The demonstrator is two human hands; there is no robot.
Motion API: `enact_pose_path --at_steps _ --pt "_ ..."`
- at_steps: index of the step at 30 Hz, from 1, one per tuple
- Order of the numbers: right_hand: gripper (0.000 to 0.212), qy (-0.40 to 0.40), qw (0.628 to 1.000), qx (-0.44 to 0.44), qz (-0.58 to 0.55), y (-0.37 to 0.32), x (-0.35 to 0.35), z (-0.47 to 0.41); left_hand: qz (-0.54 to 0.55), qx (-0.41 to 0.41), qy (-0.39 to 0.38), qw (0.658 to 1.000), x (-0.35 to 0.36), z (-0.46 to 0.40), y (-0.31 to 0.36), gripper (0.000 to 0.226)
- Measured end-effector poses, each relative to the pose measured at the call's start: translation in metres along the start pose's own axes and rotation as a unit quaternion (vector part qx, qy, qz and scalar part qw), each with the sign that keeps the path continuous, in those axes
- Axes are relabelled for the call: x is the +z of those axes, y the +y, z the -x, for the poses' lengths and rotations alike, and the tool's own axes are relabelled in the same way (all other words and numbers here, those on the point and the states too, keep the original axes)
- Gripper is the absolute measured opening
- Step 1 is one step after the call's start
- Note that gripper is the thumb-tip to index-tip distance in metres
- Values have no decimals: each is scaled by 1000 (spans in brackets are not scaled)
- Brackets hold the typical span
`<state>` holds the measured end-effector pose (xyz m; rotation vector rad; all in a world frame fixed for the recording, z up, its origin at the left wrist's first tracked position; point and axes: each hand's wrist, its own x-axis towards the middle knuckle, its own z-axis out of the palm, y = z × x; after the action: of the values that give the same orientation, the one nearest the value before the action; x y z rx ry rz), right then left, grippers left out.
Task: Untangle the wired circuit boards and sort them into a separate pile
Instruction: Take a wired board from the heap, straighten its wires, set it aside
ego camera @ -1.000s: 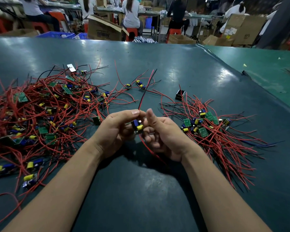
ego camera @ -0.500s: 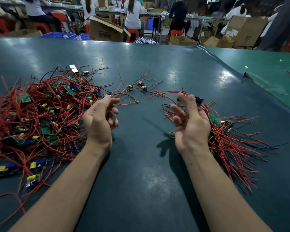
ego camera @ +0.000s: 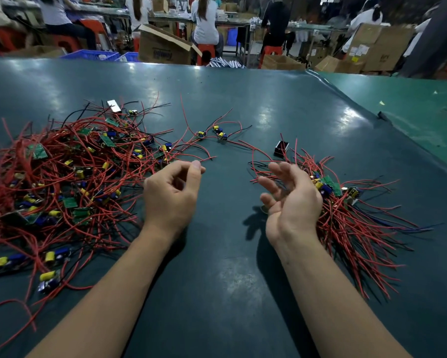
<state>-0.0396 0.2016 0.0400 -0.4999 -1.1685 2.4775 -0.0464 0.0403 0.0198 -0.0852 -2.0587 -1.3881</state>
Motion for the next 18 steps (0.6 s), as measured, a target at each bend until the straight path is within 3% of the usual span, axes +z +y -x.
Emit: enact_pose_path --at_steps 3,7,13,18 --pt "18 1 998 1 57 6 0 -5 -208 69 47 974 -2 4 4 17" --pt "10 -6 988 72 137 14 -5 -16 -372 -7 57 926 -11 -2 -1 30" --pt "18 49 989 16 140 10 -9 -30 -467 -133 -56 872 -21 -7 -5 43" --pt "18 84 985 -6 149 6 -12 -39 -437 -143 -77 885 -22 -5 -9 36"
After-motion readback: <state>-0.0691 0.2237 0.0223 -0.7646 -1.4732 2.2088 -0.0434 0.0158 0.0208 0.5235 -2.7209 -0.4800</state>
